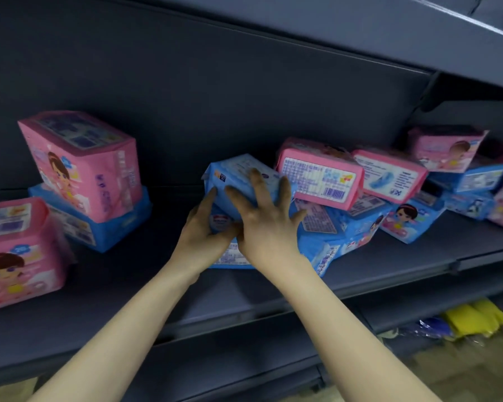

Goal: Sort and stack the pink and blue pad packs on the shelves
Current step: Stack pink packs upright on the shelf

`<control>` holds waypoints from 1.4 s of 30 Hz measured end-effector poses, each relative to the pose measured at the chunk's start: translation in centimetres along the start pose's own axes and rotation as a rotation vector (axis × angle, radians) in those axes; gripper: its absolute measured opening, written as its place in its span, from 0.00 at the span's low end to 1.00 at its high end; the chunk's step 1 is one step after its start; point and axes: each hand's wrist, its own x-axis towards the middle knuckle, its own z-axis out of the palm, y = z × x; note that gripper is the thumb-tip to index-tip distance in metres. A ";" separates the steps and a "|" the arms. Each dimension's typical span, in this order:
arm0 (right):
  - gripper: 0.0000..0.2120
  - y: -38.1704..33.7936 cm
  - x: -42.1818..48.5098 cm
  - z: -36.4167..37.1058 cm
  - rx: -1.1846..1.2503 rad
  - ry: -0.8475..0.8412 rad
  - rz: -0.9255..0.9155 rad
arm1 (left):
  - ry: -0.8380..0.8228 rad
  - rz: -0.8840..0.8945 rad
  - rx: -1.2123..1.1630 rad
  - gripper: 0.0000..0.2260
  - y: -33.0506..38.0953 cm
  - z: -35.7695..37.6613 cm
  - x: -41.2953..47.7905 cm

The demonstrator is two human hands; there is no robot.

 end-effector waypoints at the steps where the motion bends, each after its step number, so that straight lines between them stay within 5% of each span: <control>1: 0.32 0.4 -0.1 0.1 0.004 -0.003 -0.006 | 0.002 -0.004 0.005 0.35 0.0 0.3 0.0; 9: 0.43 3.2 -0.7 -0.5 -0.058 -0.103 -0.051 | 0.019 -0.001 0.042 0.35 0.1 2.3 0.2; 37: 0.38 10.2 1.5 -0.4 -0.045 -0.085 0.035 | -0.044 -0.015 -0.065 0.33 2.0 9.0 1.2; 42: 0.34 8.4 1.7 -1.4 -0.060 -0.105 0.047 | -0.042 0.027 -0.147 0.24 1.8 7.5 0.6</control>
